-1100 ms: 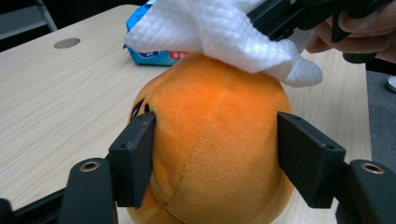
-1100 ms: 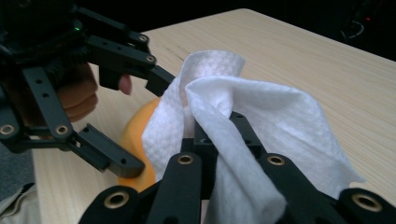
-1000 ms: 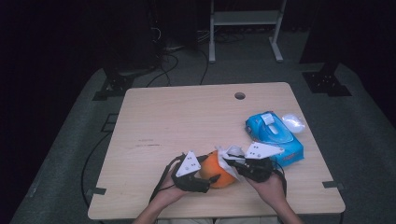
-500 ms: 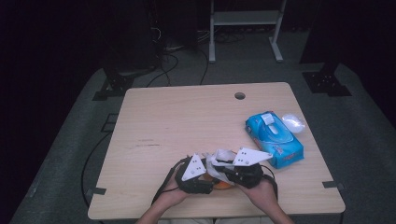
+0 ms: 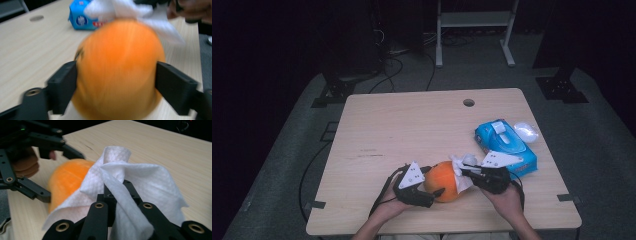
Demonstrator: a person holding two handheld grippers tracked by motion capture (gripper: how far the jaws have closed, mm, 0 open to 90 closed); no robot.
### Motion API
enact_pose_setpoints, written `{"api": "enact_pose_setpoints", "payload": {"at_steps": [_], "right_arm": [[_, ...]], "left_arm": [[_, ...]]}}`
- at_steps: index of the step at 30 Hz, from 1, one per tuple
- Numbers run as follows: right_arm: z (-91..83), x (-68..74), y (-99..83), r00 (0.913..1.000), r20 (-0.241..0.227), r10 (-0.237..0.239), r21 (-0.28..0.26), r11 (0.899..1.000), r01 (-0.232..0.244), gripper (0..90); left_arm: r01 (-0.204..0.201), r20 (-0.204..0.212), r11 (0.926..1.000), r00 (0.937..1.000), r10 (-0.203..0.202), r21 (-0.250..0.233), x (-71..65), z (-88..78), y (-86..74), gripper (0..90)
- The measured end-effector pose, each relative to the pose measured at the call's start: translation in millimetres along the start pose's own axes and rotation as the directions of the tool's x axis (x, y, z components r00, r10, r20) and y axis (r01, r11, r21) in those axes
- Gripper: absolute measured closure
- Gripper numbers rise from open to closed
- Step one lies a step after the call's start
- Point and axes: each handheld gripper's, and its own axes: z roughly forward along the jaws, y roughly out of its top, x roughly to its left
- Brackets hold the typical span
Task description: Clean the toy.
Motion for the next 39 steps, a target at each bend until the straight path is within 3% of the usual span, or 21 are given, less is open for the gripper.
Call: {"api": "enact_pose_setpoints", "payload": {"at_steps": [2, 4, 7, 9, 12, 16, 19, 23, 25, 31, 35, 39], "right_arm": [[2.1, 6.2, 2.0, 0.9996, -0.025, -0.015, -0.012, 1.000, 0.015, 82.7], [2.6, 6.7, 2.7, 0.9994, -0.022, -0.026, -0.010, 1.000, 0.025, 82.7], [1.5, -4.9, -1.7, 0.9993, -0.027, 0.026, -0.011, 1.000, -0.027, 82.8], [1.7, -13.8, -7.1, 0.9984, -0.017, 0.054, -0.006, 0.999, -0.054, 82.8], [0.9, -25.1, -13.1, 0.9935, -0.039, 0.107, -0.009, 0.994, -0.107, 82.7], [-1.8, -25.3, -12.5, 0.9953, -0.018, 0.095, -0.005, 0.995, -0.095, 82.7], [-2.4, -17.0, -7.0, 0.9969, -0.018, 0.077, -0.015, 0.997, -0.077, 82.7], [2.7, 4.9, 3.1, 0.9975, -0.071, 0.005, -0.030, 1.000, -0.007, 82.5], [6.0, 10.1, 4.8, 0.9977, -0.058, -0.035, -0.021, 0.999, 0.034, 82.6], [2.2, -12.1, -5.5, 0.9992, -0.017, 0.037, -0.011, 0.999, -0.038, 82.6], [0.7, -7.2, -3.9, 0.9998, -0.011, 0.018, -0.011, 1.000, -0.019, 82.6], [4.4, 6.7, 0.8, 0.9988, -0.025, -0.042, -0.013, 0.999, 0.041, 82.3]], "left_arm": [[-0.020, -0.003, 0.9998, 0.9998, 0.020, 0.003, -1.1, 0.1, 0.9, 18.4], [-0.027, -0.001, 0.9996, 0.9996, 0.027, 0.005, -0.3, -0.6, -1.3, 26.6], [-0.006, -0.010, 0.9999, 0.9999, 0.006, 0.015, 4.1, -1.3, -3.4, 33.4], [0.011, -0.008, 0.9999, 0.9999, -0.011, 0.012, 6.9, -1.2, -4.8, 34.6], [0.019, -0.007, 0.9998, 0.9998, -0.019, 0.010, 8.4, -1.3, -5.6, 35.2], [0.028, -0.001, 0.9996, 0.9996, -0.028, 0.009, 10.0, -2.7, -7.6, 35.3], [0.039, -0.004, 0.9992, 0.9992, -0.039, 0.004, 11.1, -1.9, -7.8, 37.0], [0.044, -0.006, 0.9990, 0.9990, -0.044, 0.000, 9.8, 0.8, -6.2, 38.6], [0.044, -0.008, 0.9990, 0.9990, -0.044, 0.000, 9.1, 0.4, -6.7, 38.3], [0.036, 0.000, 0.9993, 0.9993, -0.036, -0.004, 9.5, -0.6, -7.6, 38.4], [0.046, -0.002, 0.9989, 0.9989, -0.046, 0.002, 13.4, -2.3, -9.4, 39.0], [0.066, -0.002, 0.9977, 0.9978, -0.066, 0.010, 18.6, -5.9, -12.1, 39.2]]}}
